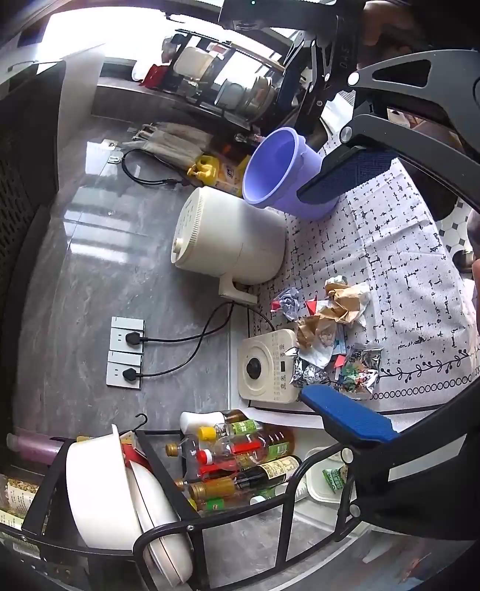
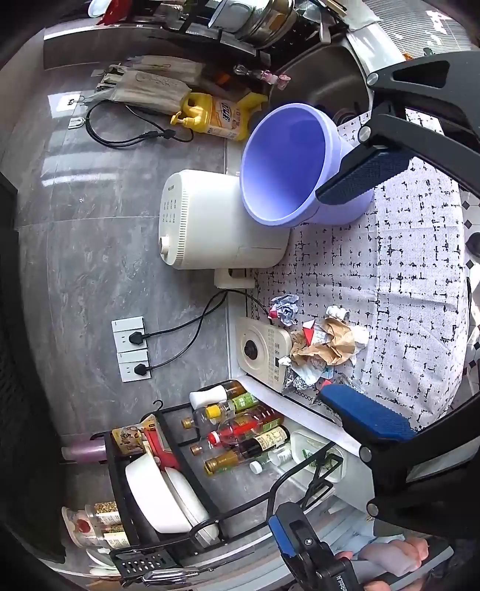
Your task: Collect trash
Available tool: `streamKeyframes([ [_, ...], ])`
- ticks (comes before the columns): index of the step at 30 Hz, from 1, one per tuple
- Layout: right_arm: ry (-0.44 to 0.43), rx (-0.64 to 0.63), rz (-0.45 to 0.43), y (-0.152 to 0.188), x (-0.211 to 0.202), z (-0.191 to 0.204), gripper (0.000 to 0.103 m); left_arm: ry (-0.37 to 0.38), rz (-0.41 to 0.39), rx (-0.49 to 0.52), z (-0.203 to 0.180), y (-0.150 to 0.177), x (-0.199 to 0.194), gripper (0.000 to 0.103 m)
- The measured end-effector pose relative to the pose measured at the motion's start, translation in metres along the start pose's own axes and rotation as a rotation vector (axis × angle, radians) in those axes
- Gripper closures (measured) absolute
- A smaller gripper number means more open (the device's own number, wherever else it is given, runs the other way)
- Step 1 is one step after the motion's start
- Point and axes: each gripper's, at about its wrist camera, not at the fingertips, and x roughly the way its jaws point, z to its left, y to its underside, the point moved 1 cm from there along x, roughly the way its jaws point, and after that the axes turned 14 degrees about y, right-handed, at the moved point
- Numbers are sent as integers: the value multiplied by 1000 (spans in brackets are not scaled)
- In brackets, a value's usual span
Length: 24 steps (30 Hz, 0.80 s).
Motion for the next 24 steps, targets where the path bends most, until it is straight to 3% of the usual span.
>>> streamKeyframes([
  [24,4,24,1,4,6,-10,8,-4,-7,0,-9,2,4,6],
])
